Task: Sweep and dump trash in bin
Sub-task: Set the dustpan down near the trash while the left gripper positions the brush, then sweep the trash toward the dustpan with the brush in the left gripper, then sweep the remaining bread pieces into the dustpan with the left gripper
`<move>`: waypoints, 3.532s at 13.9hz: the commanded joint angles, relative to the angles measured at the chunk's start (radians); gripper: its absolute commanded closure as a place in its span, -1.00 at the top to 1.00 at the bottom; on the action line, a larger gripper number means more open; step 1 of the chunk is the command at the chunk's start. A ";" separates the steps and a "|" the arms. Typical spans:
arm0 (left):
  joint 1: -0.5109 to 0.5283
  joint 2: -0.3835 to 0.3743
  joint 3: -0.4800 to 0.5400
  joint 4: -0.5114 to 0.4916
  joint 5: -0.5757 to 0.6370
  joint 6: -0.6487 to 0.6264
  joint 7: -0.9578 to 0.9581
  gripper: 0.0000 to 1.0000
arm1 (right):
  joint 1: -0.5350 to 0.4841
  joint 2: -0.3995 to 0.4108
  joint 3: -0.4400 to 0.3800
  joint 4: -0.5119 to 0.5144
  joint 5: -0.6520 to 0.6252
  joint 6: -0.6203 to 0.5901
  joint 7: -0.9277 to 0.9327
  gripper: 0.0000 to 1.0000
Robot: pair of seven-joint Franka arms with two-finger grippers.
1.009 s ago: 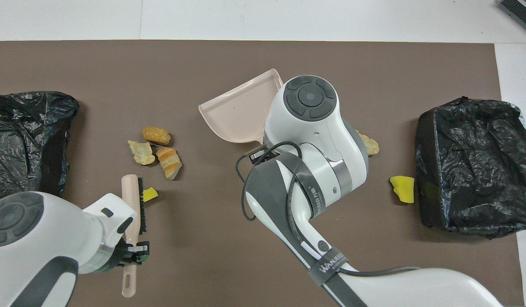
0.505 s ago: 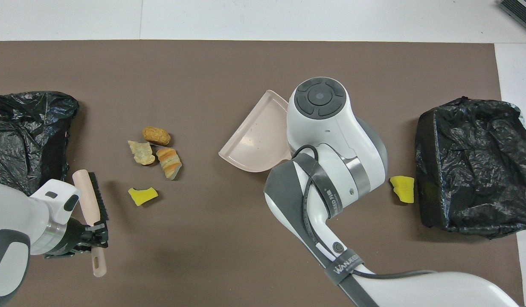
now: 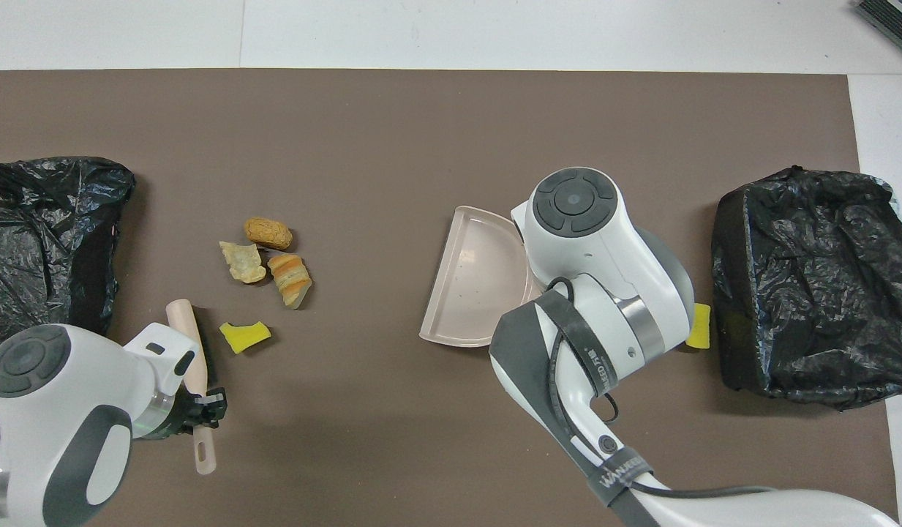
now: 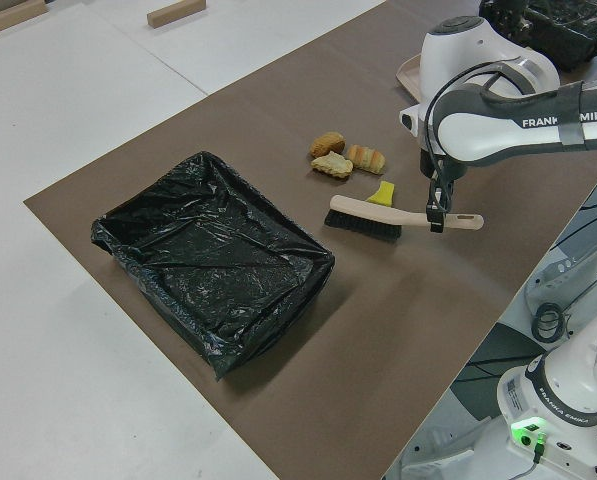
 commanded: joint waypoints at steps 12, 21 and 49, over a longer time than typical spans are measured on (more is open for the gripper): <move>-0.369 0.284 0.005 0.255 -0.217 0.210 -0.134 -1.00 | -0.047 -0.077 0.008 -0.169 0.004 0.184 -0.273 -1.00; -0.518 0.301 0.005 0.327 -0.279 0.221 -0.096 -1.00 | -0.035 -0.104 0.006 -0.240 -0.022 0.190 -0.281 -1.00; -0.126 0.491 0.009 0.473 0.045 0.161 0.220 -1.00 | -0.026 -0.103 0.006 -0.248 -0.030 0.227 -0.265 -1.00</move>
